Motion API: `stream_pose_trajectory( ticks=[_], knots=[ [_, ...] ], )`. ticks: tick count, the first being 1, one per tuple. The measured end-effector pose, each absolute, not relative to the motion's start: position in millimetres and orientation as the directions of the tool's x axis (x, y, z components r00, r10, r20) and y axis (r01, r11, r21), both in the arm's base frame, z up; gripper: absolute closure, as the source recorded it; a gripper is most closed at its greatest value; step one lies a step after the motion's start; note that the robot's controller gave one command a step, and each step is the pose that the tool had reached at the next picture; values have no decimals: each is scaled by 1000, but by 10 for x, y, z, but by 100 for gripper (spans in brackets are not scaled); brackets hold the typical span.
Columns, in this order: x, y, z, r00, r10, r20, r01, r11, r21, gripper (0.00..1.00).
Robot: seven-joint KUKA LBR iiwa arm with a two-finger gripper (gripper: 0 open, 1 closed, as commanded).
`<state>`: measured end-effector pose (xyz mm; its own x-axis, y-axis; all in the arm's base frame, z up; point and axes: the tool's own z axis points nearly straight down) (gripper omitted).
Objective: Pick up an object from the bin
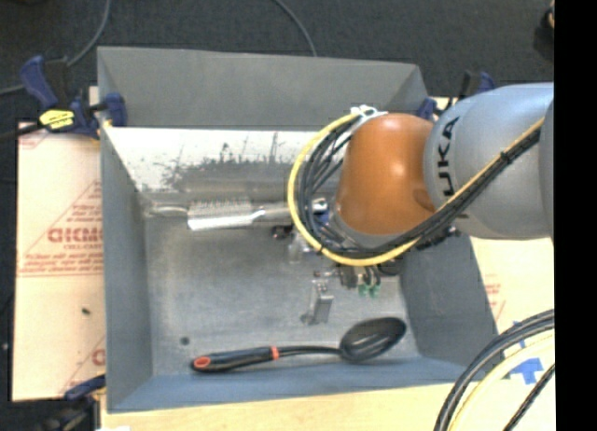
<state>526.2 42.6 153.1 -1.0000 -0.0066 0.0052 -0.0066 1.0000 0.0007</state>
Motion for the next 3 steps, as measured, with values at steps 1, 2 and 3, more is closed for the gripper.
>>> stream_pose_trajectory(
  ticks=[1,2,3],
  knots=[
    [5281,425,1577,-1000,-5,-3,-5,1000,1,0],
    [4777,222,714,-999,48,-8,48,999,2,0],
    [4725,146,1067,-998,-59,-10,-59,998,0,0]
  ],
)
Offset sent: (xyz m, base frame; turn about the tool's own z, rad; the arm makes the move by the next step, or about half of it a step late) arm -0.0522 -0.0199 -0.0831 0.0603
